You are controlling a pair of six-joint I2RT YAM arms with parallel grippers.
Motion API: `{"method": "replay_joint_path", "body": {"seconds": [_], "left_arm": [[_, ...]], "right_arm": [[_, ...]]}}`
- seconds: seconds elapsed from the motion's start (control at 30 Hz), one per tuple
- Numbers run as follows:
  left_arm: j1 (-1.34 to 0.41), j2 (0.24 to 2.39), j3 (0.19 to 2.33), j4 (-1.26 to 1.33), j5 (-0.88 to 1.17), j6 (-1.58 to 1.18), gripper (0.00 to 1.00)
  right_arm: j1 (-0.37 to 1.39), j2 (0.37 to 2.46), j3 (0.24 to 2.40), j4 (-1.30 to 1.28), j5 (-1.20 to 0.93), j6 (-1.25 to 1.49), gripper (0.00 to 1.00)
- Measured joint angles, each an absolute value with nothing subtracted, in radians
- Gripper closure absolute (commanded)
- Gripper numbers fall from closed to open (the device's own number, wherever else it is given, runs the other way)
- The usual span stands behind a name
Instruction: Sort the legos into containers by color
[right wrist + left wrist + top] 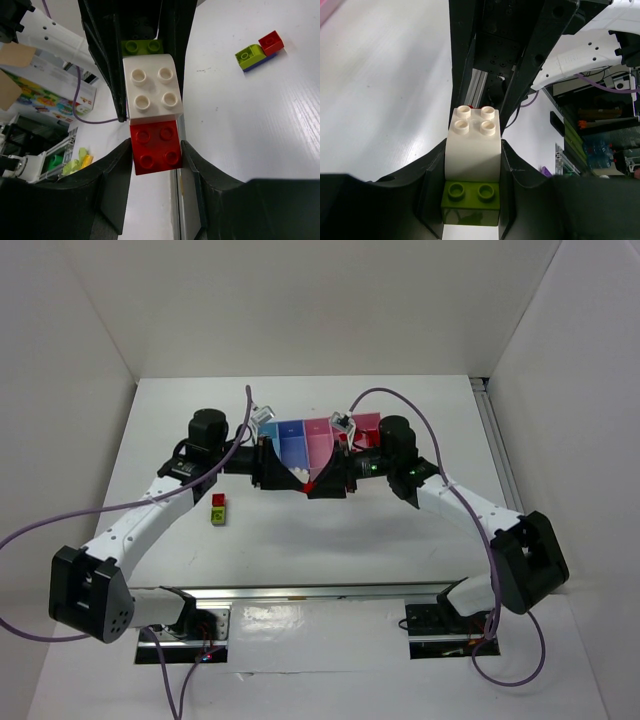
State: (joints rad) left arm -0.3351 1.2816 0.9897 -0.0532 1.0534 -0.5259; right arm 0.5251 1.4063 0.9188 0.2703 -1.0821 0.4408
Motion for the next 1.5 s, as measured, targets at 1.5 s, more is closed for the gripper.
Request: {"method": "replay_joint_path", "body": {"seconds": [1.5], "left_arm": [[-0.329,1.328,1.007,0.067,1.065,-0.633,0.61]], "right_arm": [[0.548,1.403,0.915,0.257,-1.010,0.411,0.89]]}}
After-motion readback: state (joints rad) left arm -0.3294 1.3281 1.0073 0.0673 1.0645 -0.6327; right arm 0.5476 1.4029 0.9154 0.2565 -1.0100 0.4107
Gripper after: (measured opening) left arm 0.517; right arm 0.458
